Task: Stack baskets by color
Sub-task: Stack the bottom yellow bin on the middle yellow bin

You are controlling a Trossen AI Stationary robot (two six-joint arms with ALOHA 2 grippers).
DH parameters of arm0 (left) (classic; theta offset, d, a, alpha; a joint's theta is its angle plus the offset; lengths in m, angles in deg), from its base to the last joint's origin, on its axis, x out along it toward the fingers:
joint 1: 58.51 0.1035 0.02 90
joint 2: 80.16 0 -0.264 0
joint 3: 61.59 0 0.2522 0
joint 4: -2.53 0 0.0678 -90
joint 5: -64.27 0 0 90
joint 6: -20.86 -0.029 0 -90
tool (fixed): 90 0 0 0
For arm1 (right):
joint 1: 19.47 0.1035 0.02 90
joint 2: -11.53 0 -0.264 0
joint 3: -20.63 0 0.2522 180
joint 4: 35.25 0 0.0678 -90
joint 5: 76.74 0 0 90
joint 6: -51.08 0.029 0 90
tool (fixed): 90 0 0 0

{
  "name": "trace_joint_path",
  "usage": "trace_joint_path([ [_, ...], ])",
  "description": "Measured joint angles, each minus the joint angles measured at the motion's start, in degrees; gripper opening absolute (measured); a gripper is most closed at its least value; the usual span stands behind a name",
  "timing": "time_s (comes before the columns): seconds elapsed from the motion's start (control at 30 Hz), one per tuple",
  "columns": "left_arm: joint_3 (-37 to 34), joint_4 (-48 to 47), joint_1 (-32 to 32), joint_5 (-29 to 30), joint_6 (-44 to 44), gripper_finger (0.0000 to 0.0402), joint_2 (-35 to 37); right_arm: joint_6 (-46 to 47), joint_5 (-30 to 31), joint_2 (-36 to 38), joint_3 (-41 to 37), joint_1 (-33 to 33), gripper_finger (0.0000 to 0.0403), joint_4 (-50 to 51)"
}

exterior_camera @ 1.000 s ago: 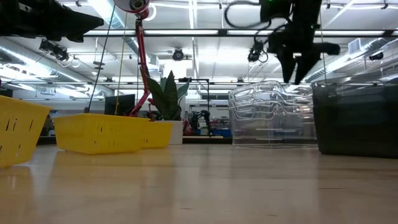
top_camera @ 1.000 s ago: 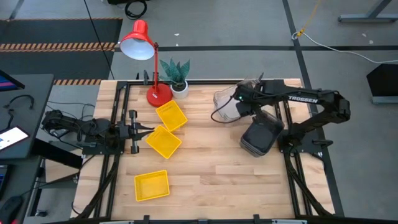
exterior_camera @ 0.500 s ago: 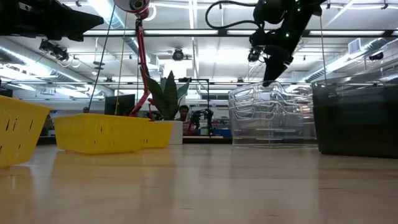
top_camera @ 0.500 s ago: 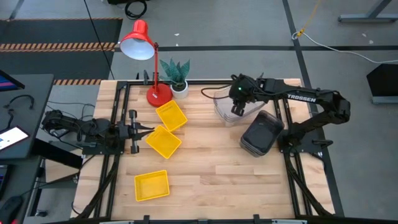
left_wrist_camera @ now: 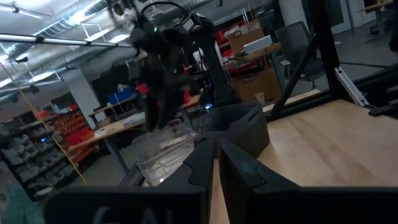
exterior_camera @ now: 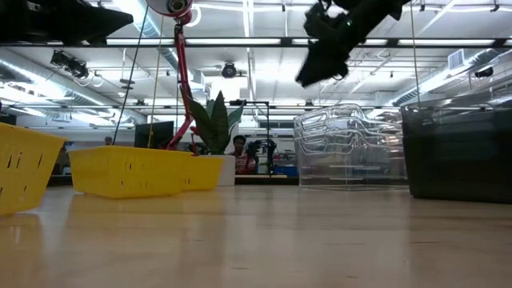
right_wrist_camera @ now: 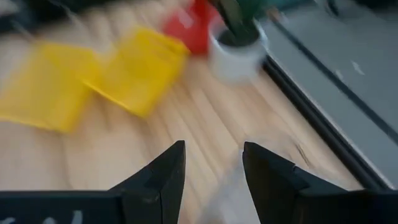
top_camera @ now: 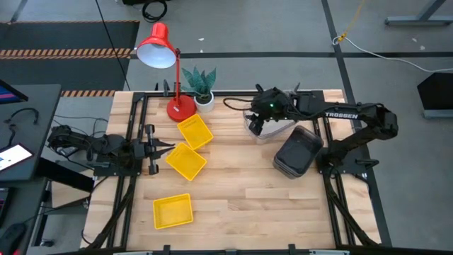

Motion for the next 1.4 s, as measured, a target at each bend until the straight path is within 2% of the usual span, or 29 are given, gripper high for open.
trace_joint_path([
  [0.13, 0.0, 0.1, 0.0, 0.0, 6.3, 0.0031, 0.0, -2.0, -6.4, 0.0, 0.0, 2.5, 0.0166, -9.9],
  [0.27, 0.0, 0.1, 0.0, 0.0, 12.1, 0.0031, 0.0, -2.6, -9.6, 0.0, 0.0, 5.0, 0.0166, -12.5],
  [0.43, 0.5, -0.6, 0.0, 1.7, 24.4, 0.0021, 0.0, -2.2, -9.1, -0.3, 0.0, 10.2, 0.0166, -12.2],
  [0.67, 0.6, -0.5, 0.0, 2.3, 35.9, 0.0012, 0.0, -3.4, -1.2, -1.7, 0.0, 18.9, 0.0166, -13.4],
  [0.73, 0.6, -1.8, 0.0, -1.3, 39.4, 0.0014, -0.6, -3.0, 0.1, -1.7, 0.0, 20.8, 0.0166, -13.2],
  [0.9, 0.6, -1.2, -0.1, -15.9, 50.4, 0.0019, -2.6, -3.4, 3.2, -2.0, 0.0, 24.4, 0.0166, -12.1],
  [0.97, 0.6, -1.4, -0.4, -19.6, 54.7, 0.0018, -3.9, -4.4, 5.2, -1.9, 0.0, 25.1, 0.0166, -12.0],
  [1.17, 0.6, 0.0, -4.9, -21.2, 60.1, 0.0009, -9.7, -6.1, 7.0, -1.9, 0.0, 25.3, 0.0166, -12.0],
  [1.4, 0.6, 1.1, -12.4, -21.3, 64.5, 0.0008, -15.8, -3.3, 7.1, -1.9, -2.0, 25.6, 0.0166, -14.6],
])
